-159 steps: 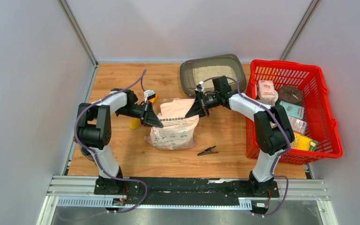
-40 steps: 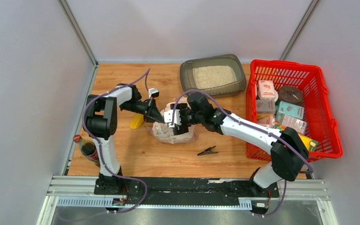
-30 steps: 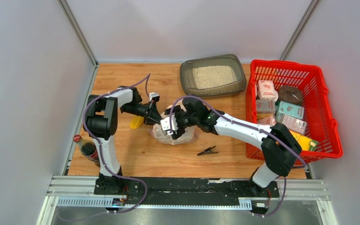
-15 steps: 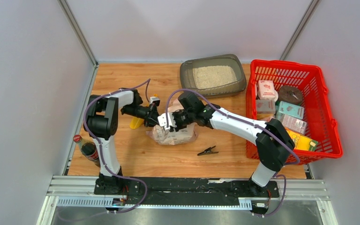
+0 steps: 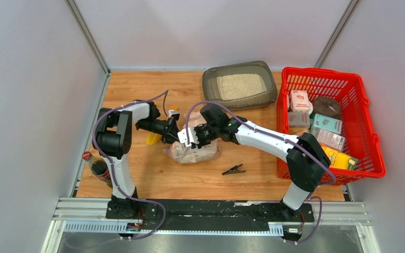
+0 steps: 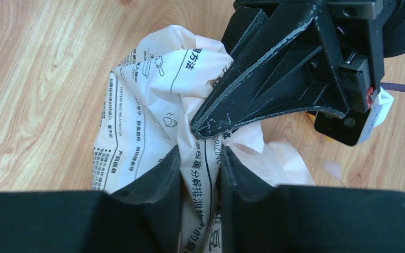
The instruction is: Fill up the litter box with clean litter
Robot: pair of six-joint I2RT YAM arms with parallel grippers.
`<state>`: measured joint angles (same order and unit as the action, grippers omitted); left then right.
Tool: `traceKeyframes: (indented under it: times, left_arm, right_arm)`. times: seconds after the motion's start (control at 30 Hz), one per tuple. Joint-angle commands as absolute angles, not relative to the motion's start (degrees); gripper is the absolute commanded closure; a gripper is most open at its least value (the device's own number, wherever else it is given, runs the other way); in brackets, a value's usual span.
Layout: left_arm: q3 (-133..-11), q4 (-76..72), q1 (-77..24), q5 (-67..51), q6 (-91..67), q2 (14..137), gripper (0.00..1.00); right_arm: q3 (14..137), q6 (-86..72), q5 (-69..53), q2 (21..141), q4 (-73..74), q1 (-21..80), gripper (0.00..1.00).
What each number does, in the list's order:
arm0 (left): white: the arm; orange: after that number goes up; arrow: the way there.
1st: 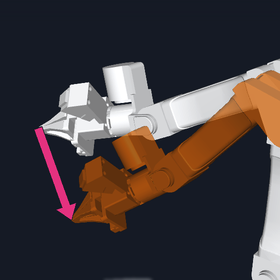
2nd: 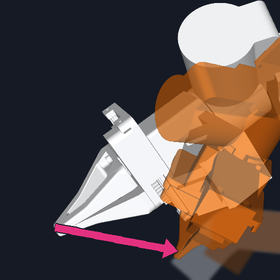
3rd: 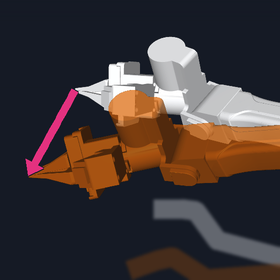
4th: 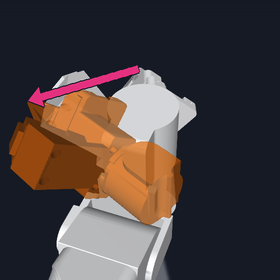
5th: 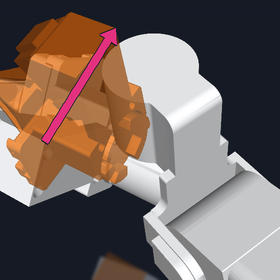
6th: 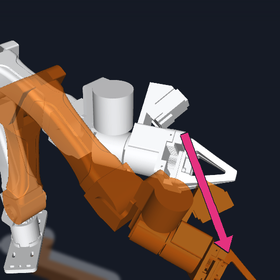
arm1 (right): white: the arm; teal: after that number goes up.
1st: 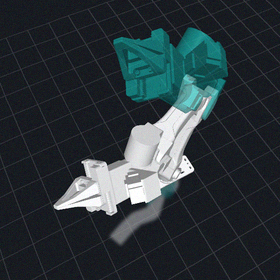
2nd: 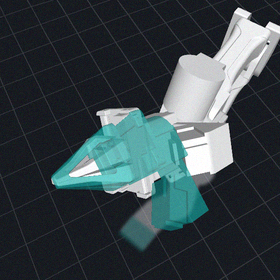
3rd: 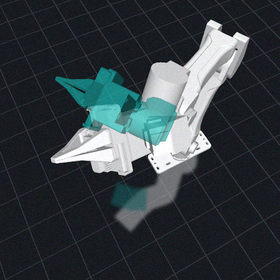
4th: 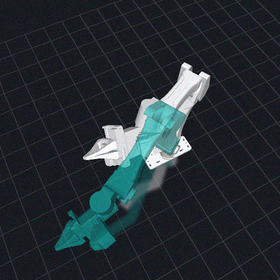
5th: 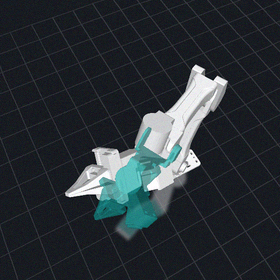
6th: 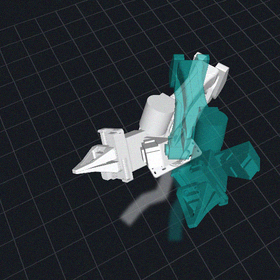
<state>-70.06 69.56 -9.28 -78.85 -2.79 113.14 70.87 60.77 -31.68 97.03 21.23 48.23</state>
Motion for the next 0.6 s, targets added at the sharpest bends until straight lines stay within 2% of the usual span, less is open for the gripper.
traceKeyframes:
  times: [0.0,0.07,0.13,0.2,0.23,0.3,0.37,0.5,0.57]
  left_arm:
    - [-71.7,78.9,-7.8,-94.4,-6.3,107.9,1.0]
    - [-71.5,79.0,-6.7,-94.4,-6.4,107.6,1.0]
    - [-69.6,77.9,-6.2,-94.4,-7.2,107.0,1.0]
    - [-67.5,73.1,-6.0,-94.4,-12.4,106.2,1.0]
    - [-65.6,71.6,-5.9,-94.4,-14.0,106.1,0.94]
    - [-65.1,70.1,-5.2,-94.4,-16.1,106.1,0.93]
    - [-66.8,70.0,-4.3,-94.3,-15.4,106.5,0.87]
    - [-77.1,83.9,-2.5,-92.2,3.5,108.5,0.82]
    - [-81.2,84.6,-2.6,-89.7,5.1,109.5,0.83]
  right_arm:
    - [71.5,62.4,-25.1,98.8,24.7,46.6,0.8]
    - [71.6,61.4,-24.2,98.7,26.1,46.1,0.8]
    - [71.1,61.1,-24.1,98.1,26.8,45.5,0.9]
    - [71.0,59.8,-24.2,97.3,26.6,45.0,0.96]
    - [71.2,59.2,-24.0,96.7,26.6,45.0,0.96]
    - [72.0,57.3,-23.4,96.3,27.6,44.8,1.0]
    - [73.5,56.2,-23.2,96.2,29.8,44.7,1.0]
    - [74.1,53.9,-22.9,96.2,30.9,44.1,1.0]
    - [74.2,52.6,-22.9,96.2,30.9,44.2,1.0]
